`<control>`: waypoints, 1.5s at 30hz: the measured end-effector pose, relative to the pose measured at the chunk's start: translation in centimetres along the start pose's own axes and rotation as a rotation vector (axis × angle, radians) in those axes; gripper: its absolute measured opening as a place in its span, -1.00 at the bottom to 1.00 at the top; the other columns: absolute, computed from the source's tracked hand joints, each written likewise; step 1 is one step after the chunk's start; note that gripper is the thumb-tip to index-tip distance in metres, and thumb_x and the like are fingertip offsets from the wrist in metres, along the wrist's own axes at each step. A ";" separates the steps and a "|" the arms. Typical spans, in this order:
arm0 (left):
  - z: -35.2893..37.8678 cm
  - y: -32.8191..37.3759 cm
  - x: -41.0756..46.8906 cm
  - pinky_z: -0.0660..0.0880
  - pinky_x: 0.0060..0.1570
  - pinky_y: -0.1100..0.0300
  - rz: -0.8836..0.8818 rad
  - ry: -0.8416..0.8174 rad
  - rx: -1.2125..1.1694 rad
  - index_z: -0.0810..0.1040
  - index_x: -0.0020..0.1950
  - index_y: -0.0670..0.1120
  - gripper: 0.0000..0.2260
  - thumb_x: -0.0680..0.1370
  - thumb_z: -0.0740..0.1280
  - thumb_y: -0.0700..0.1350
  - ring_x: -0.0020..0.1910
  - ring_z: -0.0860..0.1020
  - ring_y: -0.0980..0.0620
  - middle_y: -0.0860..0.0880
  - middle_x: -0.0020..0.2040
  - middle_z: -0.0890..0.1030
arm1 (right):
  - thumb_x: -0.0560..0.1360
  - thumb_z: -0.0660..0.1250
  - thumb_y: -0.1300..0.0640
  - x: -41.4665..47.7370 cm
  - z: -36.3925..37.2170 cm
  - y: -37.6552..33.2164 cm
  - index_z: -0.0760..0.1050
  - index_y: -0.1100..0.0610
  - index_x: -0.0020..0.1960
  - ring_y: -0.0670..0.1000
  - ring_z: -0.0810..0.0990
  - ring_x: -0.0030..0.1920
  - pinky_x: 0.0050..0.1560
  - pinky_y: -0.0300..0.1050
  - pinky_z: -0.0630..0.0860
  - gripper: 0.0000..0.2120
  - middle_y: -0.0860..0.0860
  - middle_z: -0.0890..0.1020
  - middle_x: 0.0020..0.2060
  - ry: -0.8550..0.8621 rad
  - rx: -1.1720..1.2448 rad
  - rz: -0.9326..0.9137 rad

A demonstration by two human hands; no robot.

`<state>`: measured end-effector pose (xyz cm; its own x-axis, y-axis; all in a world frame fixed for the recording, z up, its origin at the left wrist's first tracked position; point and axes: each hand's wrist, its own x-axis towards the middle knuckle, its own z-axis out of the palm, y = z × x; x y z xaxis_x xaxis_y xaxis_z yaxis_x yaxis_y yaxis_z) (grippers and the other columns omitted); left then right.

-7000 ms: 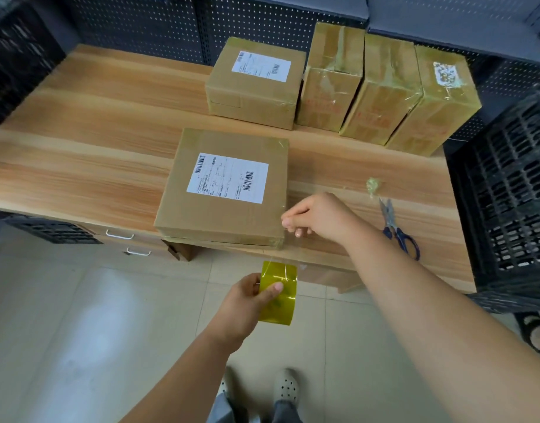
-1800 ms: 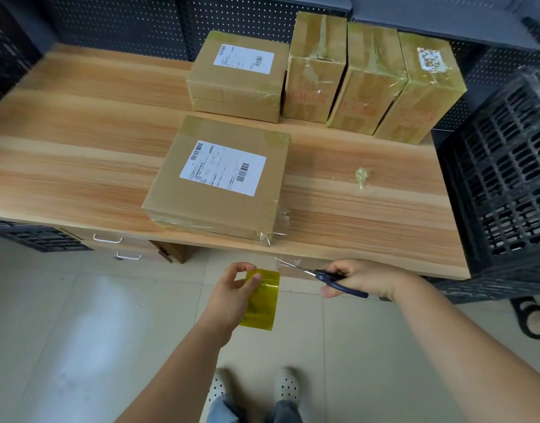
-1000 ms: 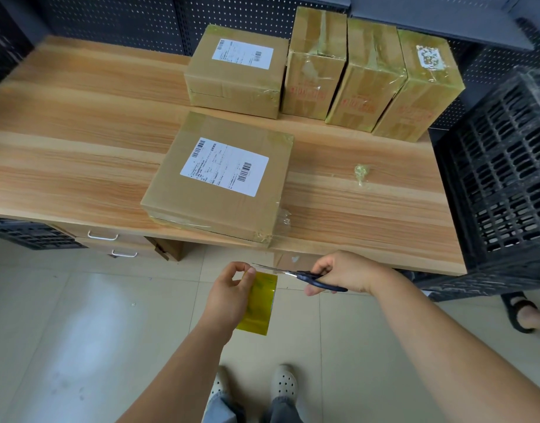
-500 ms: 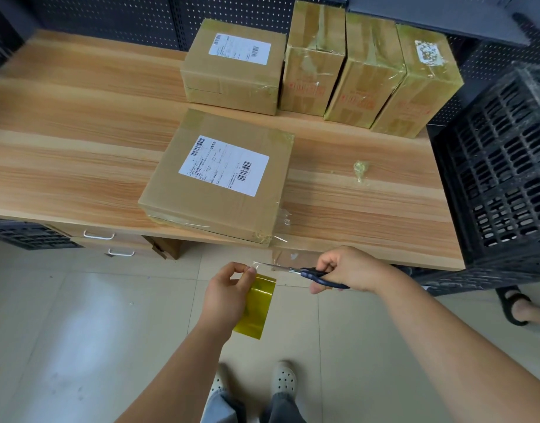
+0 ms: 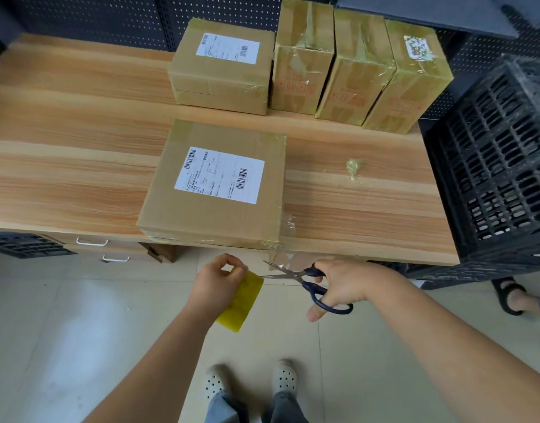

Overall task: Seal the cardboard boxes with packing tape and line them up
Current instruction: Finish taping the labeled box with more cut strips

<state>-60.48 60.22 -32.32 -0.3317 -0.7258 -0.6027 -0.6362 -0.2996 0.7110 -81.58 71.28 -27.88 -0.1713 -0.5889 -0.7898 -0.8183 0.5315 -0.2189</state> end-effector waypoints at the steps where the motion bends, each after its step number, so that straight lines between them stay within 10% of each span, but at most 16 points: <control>1: -0.1 0.5 0.2 0.41 -0.25 0.17 0.021 -0.006 0.033 0.58 -0.15 0.08 -0.92 0.54 0.34 0.00 -0.19 0.51 -0.06 -0.08 -0.08 0.63 | 0.14 0.54 -0.39 0.0 0.0 -0.1 0.42 -0.03 0.15 -0.05 0.47 0.09 0.02 -0.13 0.39 -0.26 -0.18 0.50 0.08 0.014 -0.051 0.003; 11: 0.1 2.4 1.2 0.35 -0.35 0.21 0.103 -0.027 0.185 0.55 -0.13 0.10 -0.90 0.57 0.29 -0.02 -0.31 0.41 0.03 -0.02 -0.23 0.50 | 0.15 0.44 -0.50 2.0 1.3 0.6 0.38 0.01 -0.02 -0.03 0.42 0.00 0.15 -0.05 0.19 -0.30 -0.10 0.48 0.00 0.012 -0.262 -0.017; 25: -4.7 0.7 -2.7 0.45 -0.24 0.15 0.117 -0.234 0.268 0.51 -0.04 0.31 -0.73 0.53 0.35 -0.12 -0.19 0.54 -0.03 0.03 -0.14 0.65 | 0.14 0.38 -0.54 0.7 -0.3 1.5 0.41 -0.04 0.30 -0.04 0.38 0.27 0.22 -0.01 0.13 -0.11 -0.10 0.46 0.16 0.142 -0.375 -0.049; 35: -5.1 11.6 -6.3 0.51 -0.10 -0.02 0.521 -0.247 0.064 0.50 0.13 0.29 -0.62 0.36 0.39 -0.03 -0.14 0.57 -0.14 0.00 -0.15 0.65 | 0.26 0.37 -0.38 -1.0 3.1 1.9 0.47 0.01 0.19 0.03 0.50 0.10 0.17 -0.03 0.28 -0.35 -0.06 0.52 0.05 0.172 -0.036 -0.023; 41: 7.3 17.8 -3.1 0.44 -0.25 0.13 0.868 -0.339 0.495 0.23 0.37 0.22 -0.52 0.55 0.31 -0.12 -0.26 0.44 0.06 0.09 -0.31 0.49 | 0.30 0.32 -0.30 -2.3 6.2 1.7 0.44 0.05 0.09 0.05 0.48 0.02 0.19 -0.01 0.32 -0.47 -0.06 0.51 0.00 0.291 0.093 0.006; 45: 14.7 18.0 0.3 0.57 -0.11 -0.06 0.905 -0.429 0.893 0.12 0.46 0.13 -0.47 0.58 0.20 -0.21 -0.04 0.55 -0.19 -0.15 0.07 0.59 | 0.34 0.28 -0.27 -2.4 7.4 1.3 0.44 0.08 0.03 0.07 0.54 -0.05 0.13 -0.02 0.40 -0.52 -0.06 0.56 -0.06 0.420 0.212 0.018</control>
<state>-82.28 63.77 -25.05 -0.9608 -0.1530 -0.2312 -0.2573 0.8026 0.5382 -78.17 77.92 -30.53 -0.4274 -0.7505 -0.5040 -0.6905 0.6309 -0.3540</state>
